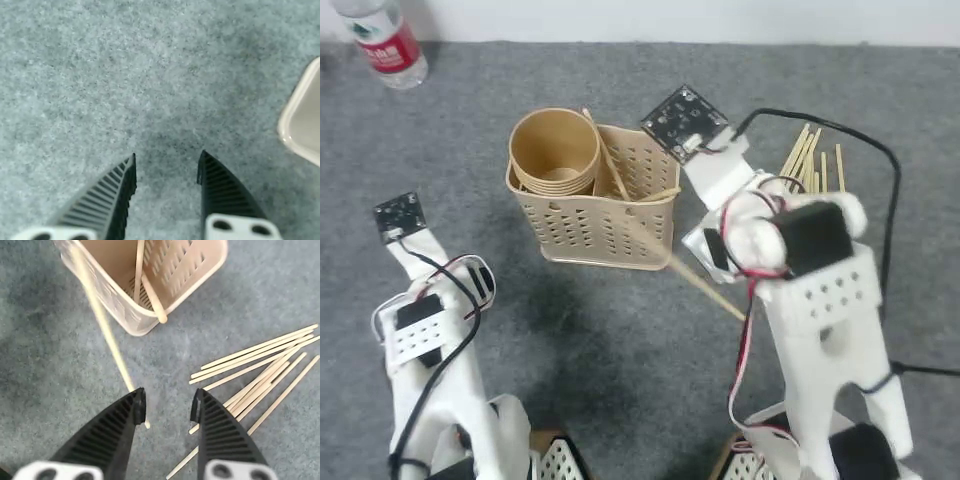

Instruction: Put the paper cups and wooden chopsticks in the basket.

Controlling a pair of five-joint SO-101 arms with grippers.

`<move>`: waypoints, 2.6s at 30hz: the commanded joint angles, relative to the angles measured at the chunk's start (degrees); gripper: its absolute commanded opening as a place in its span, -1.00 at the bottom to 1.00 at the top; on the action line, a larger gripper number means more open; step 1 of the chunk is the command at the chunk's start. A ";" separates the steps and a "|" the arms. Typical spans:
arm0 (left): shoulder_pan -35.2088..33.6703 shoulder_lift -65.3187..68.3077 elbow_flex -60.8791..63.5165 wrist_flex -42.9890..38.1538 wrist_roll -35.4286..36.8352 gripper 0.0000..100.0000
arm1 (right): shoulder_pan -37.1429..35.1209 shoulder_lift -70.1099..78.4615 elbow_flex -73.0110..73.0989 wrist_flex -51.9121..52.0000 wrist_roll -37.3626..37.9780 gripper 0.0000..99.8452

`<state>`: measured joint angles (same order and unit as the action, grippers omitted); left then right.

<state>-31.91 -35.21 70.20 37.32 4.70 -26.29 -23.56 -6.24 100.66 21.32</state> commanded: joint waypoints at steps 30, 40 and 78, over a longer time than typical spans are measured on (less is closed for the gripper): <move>-0.09 -0.44 -0.31 -1.23 0.44 -0.62 | -7.16 -4.62 60.13 -37.93 17.14 -0.71; -0.09 -0.44 -0.04 -2.11 0.44 -0.62 | -7.16 -4.53 68.92 -44.97 20.13 -0.71; 0.00 -0.44 0.31 -2.02 0.44 -0.62 | -2.86 -43.38 32.79 -24.66 -3.60 -0.99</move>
<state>-32.00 -35.21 70.55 36.26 4.70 -32.62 -62.68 22.68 87.21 23.52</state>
